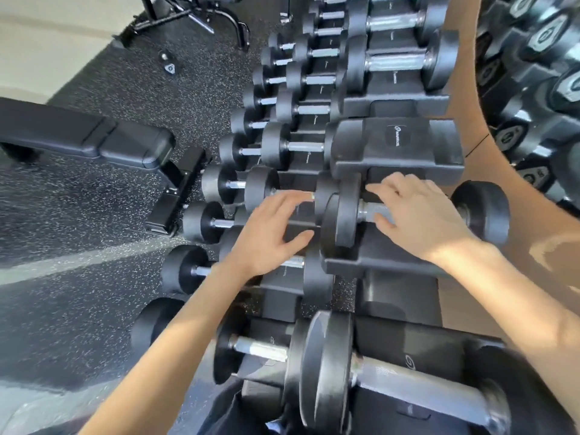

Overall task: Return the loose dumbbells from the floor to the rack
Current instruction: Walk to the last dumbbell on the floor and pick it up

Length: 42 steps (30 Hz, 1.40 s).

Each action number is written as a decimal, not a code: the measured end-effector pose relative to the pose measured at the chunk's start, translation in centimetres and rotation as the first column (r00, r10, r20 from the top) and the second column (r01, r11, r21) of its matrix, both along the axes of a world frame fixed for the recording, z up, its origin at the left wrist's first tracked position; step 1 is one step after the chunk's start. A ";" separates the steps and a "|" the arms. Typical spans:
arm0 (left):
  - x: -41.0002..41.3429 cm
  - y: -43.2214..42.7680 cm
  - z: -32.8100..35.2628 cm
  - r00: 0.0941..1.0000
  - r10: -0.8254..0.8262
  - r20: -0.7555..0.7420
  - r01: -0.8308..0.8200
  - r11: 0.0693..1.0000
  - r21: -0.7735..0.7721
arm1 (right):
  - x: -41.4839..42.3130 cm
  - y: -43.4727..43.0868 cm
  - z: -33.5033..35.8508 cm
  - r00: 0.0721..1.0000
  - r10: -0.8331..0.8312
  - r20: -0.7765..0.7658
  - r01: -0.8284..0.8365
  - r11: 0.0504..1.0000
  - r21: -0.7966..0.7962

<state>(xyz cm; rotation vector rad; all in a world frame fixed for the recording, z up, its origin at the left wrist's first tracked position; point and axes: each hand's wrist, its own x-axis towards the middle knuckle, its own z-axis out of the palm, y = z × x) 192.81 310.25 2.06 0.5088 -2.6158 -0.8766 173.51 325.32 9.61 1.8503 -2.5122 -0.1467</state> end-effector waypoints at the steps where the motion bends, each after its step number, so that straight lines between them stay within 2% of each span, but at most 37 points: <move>1: 1.6 -0.2 0.0 0.999 0.045 0.022 -0.044 0.998 -0.048 | 0.9 -0.1 0.6 1.000 0.027 -0.014 -0.028 0.998 -0.064; 4: 6.4 -0.3 0.2 0.976 0.209 0.065 -0.191 0.958 -0.213 | 4.3 -1.0 2.1 0.994 0.090 -0.063 -0.101 0.974 -0.204; 9: 14.1 0.0 -0.1 0.898 0.410 0.160 -0.325 0.862 -0.389 | 11.6 -3.7 2.6 0.974 0.222 -0.055 -0.228 0.958 -0.172; 14: 22.9 -1.8 -1.0 0.787 0.536 0.306 -0.377 0.810 -0.449 | 18.5 -7.1 1.3 0.959 0.284 -0.019 -0.284 0.946 -0.158; 19: 31.3 -3.9 -0.7 0.773 0.540 0.334 -0.366 0.809 -0.461 | 26.0 -10.6 -0.4 0.951 0.309 0.016 -0.302 0.937 -0.177; 25: 39.3 -6.0 -0.7 0.824 0.477 0.306 -0.334 0.845 -0.418 | 36.0 -12.7 -4.5 0.958 0.253 0.138 -0.244 0.967 -0.078; 29: 43.6 -7.2 -0.9 0.840 0.462 0.286 -0.335 0.855 -0.397 | 40.7 -14.3 -5.4 0.944 0.272 0.186 -0.269 0.962 -0.038; 36: 46.9 -9.9 -1.6 0.799 0.489 0.350 -0.343 0.849 -0.403 | 43.3 -18.1 -4.5 0.928 0.335 0.165 -0.330 0.942 -0.055; 42: 46.4 -13.4 -1.2 0.785 0.528 0.325 -0.396 0.830 -0.392 | 43.3 -22.3 -4.4 0.928 0.345 0.141 -0.334 0.938 -0.093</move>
